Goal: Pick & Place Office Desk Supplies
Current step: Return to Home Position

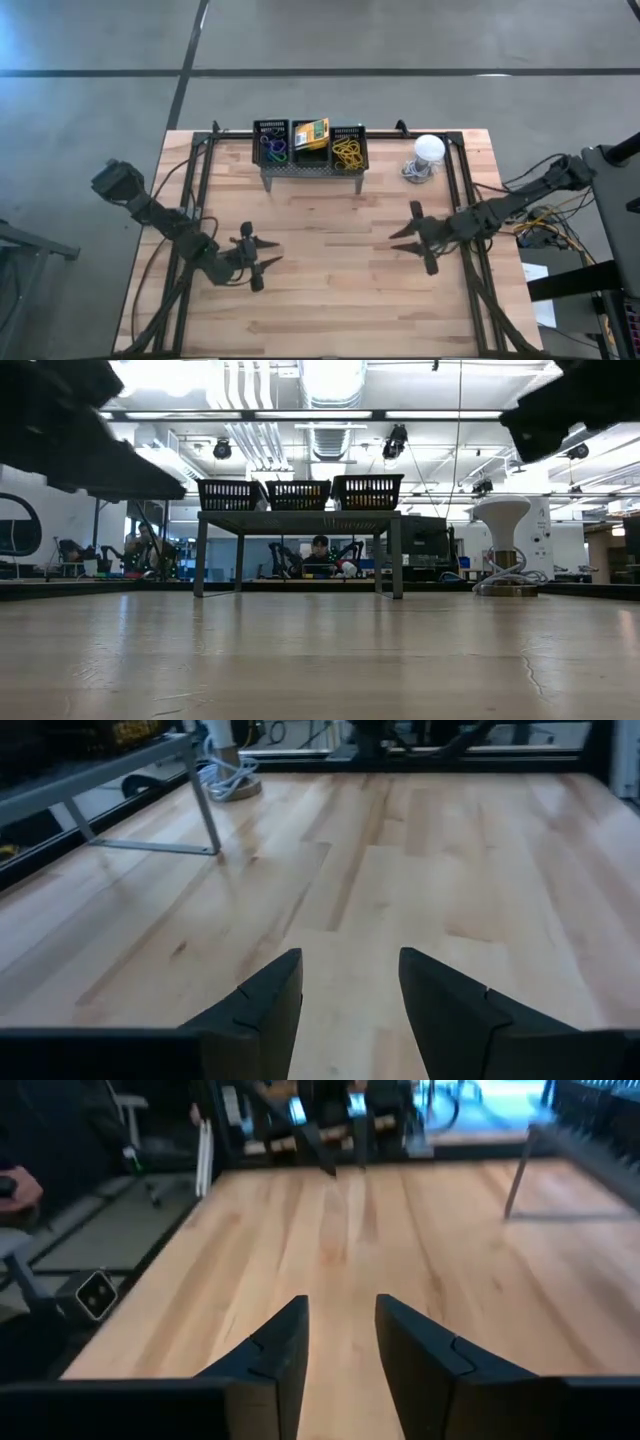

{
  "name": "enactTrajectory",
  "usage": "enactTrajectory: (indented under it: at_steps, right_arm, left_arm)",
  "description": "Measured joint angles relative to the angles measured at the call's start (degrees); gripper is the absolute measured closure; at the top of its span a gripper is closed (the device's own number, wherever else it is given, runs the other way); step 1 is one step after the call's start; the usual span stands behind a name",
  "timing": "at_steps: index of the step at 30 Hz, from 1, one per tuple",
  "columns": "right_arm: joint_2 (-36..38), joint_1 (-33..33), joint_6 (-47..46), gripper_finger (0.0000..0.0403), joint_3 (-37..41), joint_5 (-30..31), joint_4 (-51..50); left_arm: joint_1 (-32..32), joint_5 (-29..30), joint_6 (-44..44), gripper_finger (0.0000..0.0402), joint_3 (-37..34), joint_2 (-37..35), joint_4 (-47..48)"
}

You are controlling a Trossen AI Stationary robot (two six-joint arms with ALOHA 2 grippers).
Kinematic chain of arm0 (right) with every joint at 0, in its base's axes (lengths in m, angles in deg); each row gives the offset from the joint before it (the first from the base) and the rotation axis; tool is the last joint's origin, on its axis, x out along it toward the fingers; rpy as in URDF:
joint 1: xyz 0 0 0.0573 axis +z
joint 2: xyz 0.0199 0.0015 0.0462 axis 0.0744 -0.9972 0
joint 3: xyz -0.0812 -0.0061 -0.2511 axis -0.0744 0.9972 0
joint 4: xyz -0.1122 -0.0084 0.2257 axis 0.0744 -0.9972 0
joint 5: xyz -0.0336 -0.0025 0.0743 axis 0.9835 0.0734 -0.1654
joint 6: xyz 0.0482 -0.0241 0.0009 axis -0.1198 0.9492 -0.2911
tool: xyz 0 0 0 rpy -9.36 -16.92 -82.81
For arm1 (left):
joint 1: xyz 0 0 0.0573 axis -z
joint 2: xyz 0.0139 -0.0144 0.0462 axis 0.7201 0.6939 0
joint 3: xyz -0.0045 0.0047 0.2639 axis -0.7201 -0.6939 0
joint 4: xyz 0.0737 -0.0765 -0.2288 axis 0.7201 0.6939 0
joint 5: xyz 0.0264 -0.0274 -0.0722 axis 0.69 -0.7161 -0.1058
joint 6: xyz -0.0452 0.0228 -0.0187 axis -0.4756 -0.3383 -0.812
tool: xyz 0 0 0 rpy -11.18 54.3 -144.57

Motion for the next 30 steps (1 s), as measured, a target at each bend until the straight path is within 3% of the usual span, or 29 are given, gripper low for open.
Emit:
enactTrajectory:
  at_steps: [4,8,15,20,26,30]
  right_arm:
    - [8.1,-5.6,3.7,0.0299,8.0,-6.7,7.9]
    - [15.8,-12.7,5.5,0.0308,12.2,-13.9,8.6]
    - [28.3,-18.2,7.3,0.0323,18.4,-15.6,7.8]
    - [35.8,-18.2,6.4,0.0333,18.6,-15.2,-1.3]
    - [37.1,-18.2,-1.1,0.0334,18.5,-15.7,-6.4]
    - [34.7,-18.2,5.2,0.0359,18.5,-15.5,-6.2]
  left_arm:
    - [-5.2,-4.6,2.0,0.0229,0.1,0.0,-0.9]
    - [-10.9,-10.5,2.9,0.0229,0.1,-0.1,-1.5]
    - [-15.1,-13.3,4.9,0.0229,0.1,-1.5,-1.7]
    - [-15.1,-13.4,6.0,0.0229,0.1,-2.4,-2.2]
    - [-15.1,-13.4,6.0,0.0229,0.1,-2.5,-2.1]
    - [-15.1,-13.4,5.9,0.0229,0.0,-2.5,-2.1]
